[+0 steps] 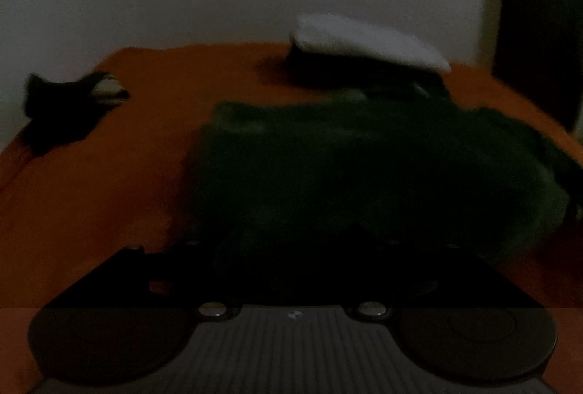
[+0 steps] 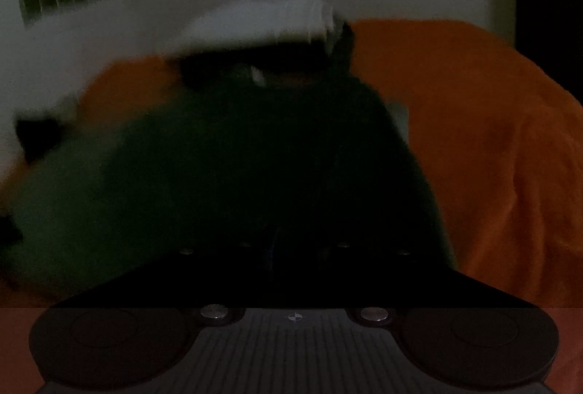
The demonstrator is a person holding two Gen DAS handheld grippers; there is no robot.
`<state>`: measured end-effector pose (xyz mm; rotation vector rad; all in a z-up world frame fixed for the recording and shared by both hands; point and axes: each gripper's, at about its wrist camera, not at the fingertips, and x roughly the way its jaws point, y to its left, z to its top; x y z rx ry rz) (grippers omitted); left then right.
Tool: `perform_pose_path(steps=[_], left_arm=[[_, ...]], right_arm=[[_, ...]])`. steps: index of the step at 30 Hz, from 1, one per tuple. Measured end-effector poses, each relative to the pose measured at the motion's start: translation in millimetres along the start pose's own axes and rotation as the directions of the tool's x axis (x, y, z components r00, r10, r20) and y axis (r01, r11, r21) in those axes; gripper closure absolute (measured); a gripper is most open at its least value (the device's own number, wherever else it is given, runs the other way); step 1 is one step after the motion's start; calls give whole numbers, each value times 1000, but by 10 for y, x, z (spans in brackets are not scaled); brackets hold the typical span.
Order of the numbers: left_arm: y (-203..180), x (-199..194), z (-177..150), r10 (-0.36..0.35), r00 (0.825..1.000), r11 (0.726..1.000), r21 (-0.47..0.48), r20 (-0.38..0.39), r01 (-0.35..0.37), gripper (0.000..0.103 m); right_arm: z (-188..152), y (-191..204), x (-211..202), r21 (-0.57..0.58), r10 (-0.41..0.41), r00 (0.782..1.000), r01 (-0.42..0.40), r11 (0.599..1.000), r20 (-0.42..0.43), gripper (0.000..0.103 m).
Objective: Fold clothes
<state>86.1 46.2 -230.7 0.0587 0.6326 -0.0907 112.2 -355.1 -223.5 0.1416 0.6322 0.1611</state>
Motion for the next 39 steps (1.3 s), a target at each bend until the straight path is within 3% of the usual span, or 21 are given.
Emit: perform_pose_path(steps=[1, 3, 5, 8, 10, 12, 17, 22, 26, 29, 33, 35, 39], left_arm=[[13, 109, -6, 4, 999, 1000, 31, -52, -2, 23], [30, 206, 16, 5, 995, 998, 68, -104, 2, 23], [26, 149, 167, -20, 994, 996, 87, -110, 29, 26], [65, 12, 672, -85, 991, 989, 112, -105, 97, 24], [136, -23, 1067, -97, 987, 991, 79, -128, 108, 22], [218, -46, 1436, -98, 979, 994, 24, -178, 104, 17], [322, -131, 1957, -72, 960, 996, -72, -269, 54, 13], [311, -27, 1934, -33, 935, 998, -60, -353, 12, 8], [316, 87, 1886, -3, 909, 998, -56, -416, -22, 8], [402, 370, 1717, 2, 886, 992, -109, -463, -60, 8], [506, 809, 1645, 6, 871, 989, -128, -491, -79, 8], [562, 1024, 1637, 13, 864, 986, -136, -504, -94, 8], [627, 1368, 1640, 47, 804, 976, -145, -593, -164, 8]], right_arm=[[6, 5, 64, -42, -18, 999, 16, 999, -31, 74], [30, -17, 174, -90, -34, 995, 26, 996, -92, 73], [140, -90, 187, -49, 10, 990, -17, 999, -144, 73], [526, -74, -48, -21, 91, 982, -95, 995, -163, 71], [810, -52, -226, -15, 100, 979, -104, 994, -178, 63], [1069, -43, -326, -11, 101, 972, -106, 994, -211, 61], [1440, -88, -502, 52, 108, 953, -97, 994, -283, 59], [1734, -207, -545, 118, 145, 953, -117, 986, -265, 35], [1818, -397, -495, 147, 138, 963, -105, 984, -232, 27], [1809, -571, -309, 183, 126, 967, -86, 979, -220, 19], [1760, -707, 252, 106, 80, 965, -55, 993, -249, 0], [1709, -774, 607, 72, 68, 959, -50, 996, -273, 0], [1621, -989, 1214, 168, 135, 925, -79, 983, -356, 0]])
